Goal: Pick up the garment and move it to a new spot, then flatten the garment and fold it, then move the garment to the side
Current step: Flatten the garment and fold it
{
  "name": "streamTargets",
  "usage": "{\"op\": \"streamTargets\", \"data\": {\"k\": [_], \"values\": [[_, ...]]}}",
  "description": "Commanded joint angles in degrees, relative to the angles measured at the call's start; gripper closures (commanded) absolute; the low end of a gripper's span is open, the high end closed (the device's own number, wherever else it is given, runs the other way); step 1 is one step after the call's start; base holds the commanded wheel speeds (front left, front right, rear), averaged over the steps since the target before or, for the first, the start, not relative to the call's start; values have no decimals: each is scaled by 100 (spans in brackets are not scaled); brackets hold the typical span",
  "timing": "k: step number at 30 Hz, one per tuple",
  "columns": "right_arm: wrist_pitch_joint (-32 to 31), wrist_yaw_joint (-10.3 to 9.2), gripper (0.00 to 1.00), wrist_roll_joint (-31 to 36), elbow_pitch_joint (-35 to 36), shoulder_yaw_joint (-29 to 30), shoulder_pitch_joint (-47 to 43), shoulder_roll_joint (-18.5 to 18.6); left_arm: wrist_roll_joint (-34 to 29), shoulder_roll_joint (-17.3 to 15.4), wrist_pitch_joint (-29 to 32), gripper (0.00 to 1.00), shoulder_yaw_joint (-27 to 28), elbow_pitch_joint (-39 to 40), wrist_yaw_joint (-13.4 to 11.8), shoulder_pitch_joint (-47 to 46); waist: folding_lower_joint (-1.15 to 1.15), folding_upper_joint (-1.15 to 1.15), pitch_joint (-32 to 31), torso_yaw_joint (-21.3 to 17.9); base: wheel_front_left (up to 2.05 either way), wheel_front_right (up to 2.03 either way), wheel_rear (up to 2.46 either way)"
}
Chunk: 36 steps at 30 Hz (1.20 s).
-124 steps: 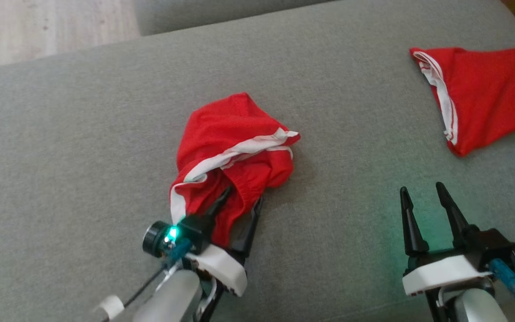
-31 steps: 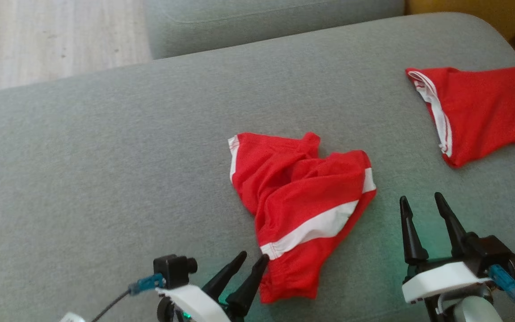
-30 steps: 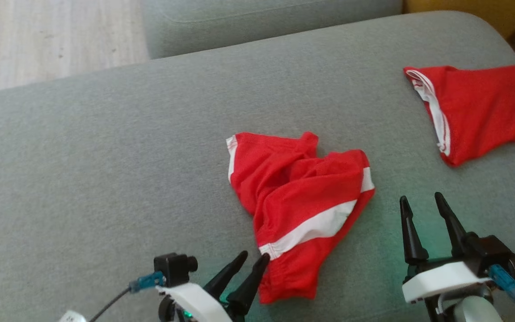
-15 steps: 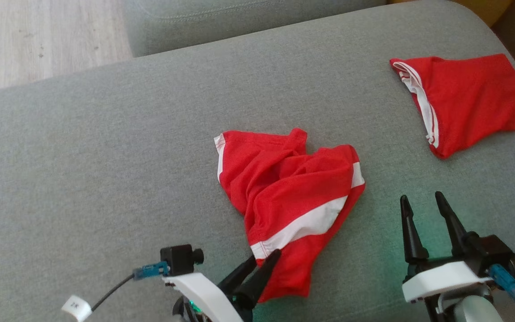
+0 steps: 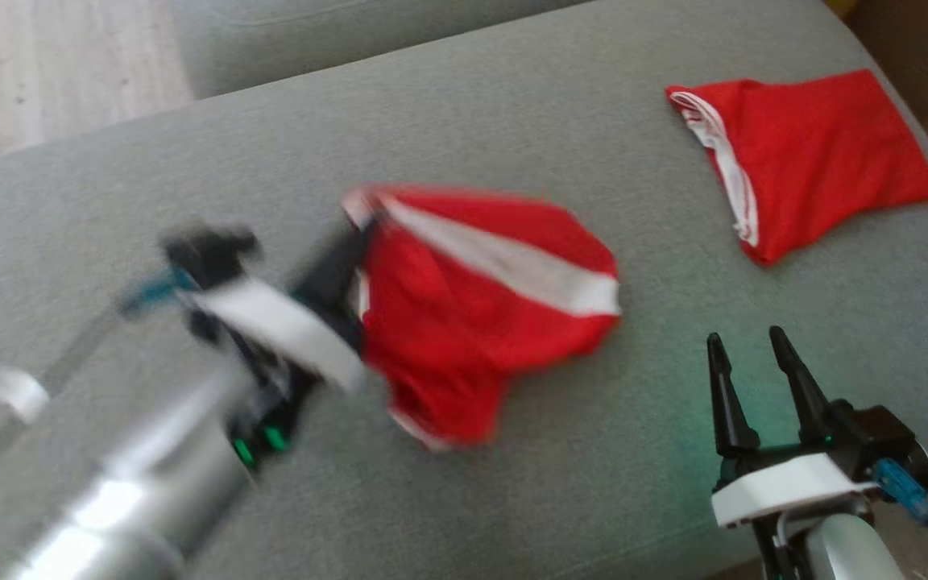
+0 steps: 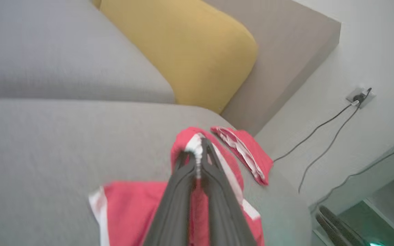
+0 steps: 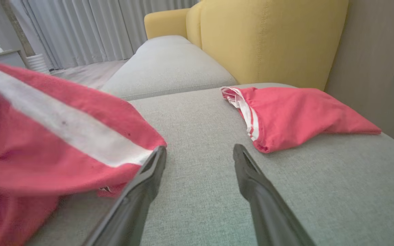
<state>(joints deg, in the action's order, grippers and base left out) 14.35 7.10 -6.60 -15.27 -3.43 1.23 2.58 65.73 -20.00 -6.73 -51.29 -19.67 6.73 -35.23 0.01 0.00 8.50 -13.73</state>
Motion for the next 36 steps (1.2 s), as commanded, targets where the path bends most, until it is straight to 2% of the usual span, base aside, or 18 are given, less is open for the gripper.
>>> {"op": "streamTargets", "data": {"k": [1,5,9,13,17,21,25,28,29,32,36], "values": [[65,39,0,-69,150,-187,221,30,-119,-241,-117,100,389,43,-62,-608,-1,0,27,-154,0,0,0],[65,39,0,-202,127,-329,251,30,-469,-465,-272,100,646,-332,-147,-1421,-1,0,56,-446,0,0,0],[65,39,0,-317,113,-391,237,30,-914,-610,-404,100,668,-654,-147,-2096,-1,0,113,-673,0,0,0],[65,39,0,-377,118,-369,211,30,-1125,-638,-470,100,611,-820,-80,-2457,-1,0,150,-742,0,0,0],[65,39,0,-355,125,-269,158,30,-1182,-667,-547,100,464,-706,-7,-2342,-1,0,134,-634,0,0,0],[65,39,0,-272,119,-169,142,30,-1007,-646,-642,100,249,-132,40,-1681,-1,0,43,-407,0,0,0],[65,39,0,-187,123,-120,94,30,-727,-751,-716,100,-16,723,49,-500,-1,0,-85,-132,0,0,0],[65,39,0,-118,128,-77,32,30,-609,-865,-766,100,-174,1262,-84,462,-1,0,-171,119,0,0,0],[65,39,0,-118,128,-77,32,30,-609,-865,-766,100,-174,1262,-84,462,-1,0,-171,119,0,0,0],[65,39,0,-32,113,-61,-45,30,-541,-904,-807,100,-172,1633,-270,1343,-1,0,-251,373,0,0,0],[65,39,0,60,127,20,-127,30,-550,-836,-823,100,247,1819,-410,2230,-1,0,-307,741,0,0,0]]}}
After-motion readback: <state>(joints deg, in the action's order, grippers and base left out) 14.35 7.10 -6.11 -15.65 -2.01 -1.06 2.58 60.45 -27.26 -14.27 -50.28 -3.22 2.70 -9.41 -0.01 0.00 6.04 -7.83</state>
